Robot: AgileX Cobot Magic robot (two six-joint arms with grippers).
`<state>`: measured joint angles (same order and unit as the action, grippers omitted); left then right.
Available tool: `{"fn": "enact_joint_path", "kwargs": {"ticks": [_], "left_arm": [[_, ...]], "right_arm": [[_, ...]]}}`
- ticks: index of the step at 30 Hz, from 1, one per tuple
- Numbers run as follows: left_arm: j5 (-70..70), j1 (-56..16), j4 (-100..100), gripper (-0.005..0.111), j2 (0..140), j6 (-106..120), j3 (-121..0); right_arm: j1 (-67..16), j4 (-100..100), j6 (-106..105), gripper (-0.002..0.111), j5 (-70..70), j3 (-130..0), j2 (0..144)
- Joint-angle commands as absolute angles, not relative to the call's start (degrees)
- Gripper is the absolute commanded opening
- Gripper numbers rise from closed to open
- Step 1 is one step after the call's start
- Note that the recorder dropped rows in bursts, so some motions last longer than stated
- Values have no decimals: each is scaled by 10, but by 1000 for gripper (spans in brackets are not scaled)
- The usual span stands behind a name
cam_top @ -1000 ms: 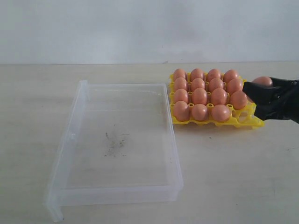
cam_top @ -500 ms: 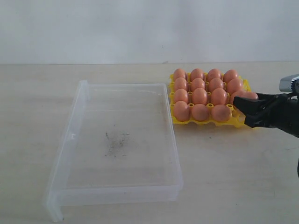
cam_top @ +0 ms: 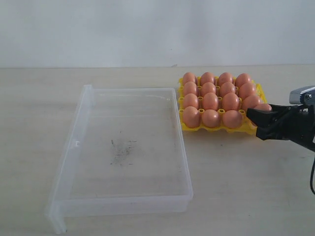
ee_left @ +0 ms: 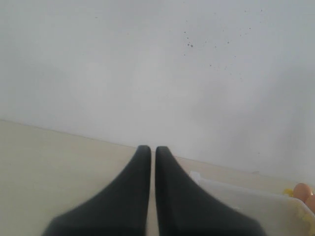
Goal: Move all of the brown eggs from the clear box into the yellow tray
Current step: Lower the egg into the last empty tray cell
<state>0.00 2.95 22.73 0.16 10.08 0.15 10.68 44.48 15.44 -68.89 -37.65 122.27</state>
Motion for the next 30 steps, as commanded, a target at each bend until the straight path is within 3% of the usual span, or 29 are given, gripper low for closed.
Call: {"fn": "enact_joint_path", "kwargs": {"ticks": [1,6,9,11,14,17,24,29,30], "left_arm": [[0,27,229,4,0,104,0],[0,27,229,4,0,104,0],[0,27,229,4,0,104,0],[0,27,229,4,0,104,0],[0,27,229,4,0,104,0],[0,27,229,4,0,104,0],[0,27,229,4,0,104,0],[0,27,229,4,0,104,0],[0,27,229,4,0,104,0]], "right_arm": [[109,453,149,0,-692,-381,1225],[109,453,146,0,-682,-381,1225],[109,458,146,6,-662,-381,1225],[109,464,146,17,-661,-381,1225],[109,467,155,44,-682,-381,1225],[109,467,177,60,-687,-381,1225],[109,460,202,62,-700,-381,1217],[109,486,265,62,-700,-379,1135],[109,517,302,53,-700,-379,1115]]}}
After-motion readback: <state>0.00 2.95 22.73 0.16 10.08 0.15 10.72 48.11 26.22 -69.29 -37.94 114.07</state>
